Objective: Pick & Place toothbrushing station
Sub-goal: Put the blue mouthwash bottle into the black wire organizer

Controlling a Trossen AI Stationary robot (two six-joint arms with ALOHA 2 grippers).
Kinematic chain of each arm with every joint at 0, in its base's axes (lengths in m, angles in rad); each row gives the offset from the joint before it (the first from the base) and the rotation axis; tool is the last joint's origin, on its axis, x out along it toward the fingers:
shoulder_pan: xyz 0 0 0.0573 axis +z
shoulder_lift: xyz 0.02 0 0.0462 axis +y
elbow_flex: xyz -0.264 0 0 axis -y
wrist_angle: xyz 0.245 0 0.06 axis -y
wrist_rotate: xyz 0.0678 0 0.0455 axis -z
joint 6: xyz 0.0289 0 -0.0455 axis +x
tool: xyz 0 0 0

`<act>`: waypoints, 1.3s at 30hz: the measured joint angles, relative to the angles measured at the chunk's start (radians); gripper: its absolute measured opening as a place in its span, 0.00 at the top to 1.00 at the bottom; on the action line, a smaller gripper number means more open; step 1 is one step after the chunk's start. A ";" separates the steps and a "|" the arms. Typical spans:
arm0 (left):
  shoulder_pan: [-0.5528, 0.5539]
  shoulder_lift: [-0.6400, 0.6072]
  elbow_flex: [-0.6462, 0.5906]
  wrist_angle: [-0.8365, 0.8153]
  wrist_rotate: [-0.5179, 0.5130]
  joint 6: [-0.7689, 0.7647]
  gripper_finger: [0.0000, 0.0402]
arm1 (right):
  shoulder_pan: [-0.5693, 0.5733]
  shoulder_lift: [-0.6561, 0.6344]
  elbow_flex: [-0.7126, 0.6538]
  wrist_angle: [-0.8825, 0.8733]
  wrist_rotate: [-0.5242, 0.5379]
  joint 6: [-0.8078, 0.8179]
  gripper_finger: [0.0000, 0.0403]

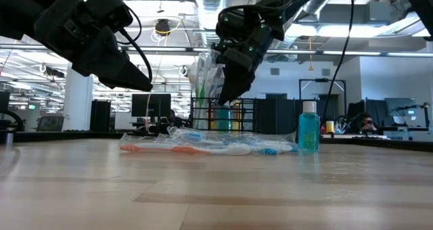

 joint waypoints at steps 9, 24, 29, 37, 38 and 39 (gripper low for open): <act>0.000 0.000 0.000 0.000 0.000 0.000 0.71 | 0.001 0.000 0.015 -0.011 -0.003 0.000 0.72; 0.000 0.000 0.000 0.000 0.000 0.000 0.71 | 0.002 0.000 0.016 -0.010 -0.003 0.000 0.72; 0.000 0.000 0.000 0.000 0.000 0.000 0.71 | 0.002 0.000 0.016 -0.011 -0.003 0.000 0.72; 0.000 0.000 0.000 0.000 0.000 0.000 0.71 | 0.002 0.000 0.016 -0.011 -0.026 0.000 0.72; 0.000 0.000 0.000 0.000 0.000 0.000 0.71 | 0.002 0.000 0.016 -0.011 -0.034 0.000 0.72; 0.000 0.000 0.000 0.000 0.000 0.000 0.71 | 0.002 0.000 0.016 -0.011 -0.036 0.000 0.72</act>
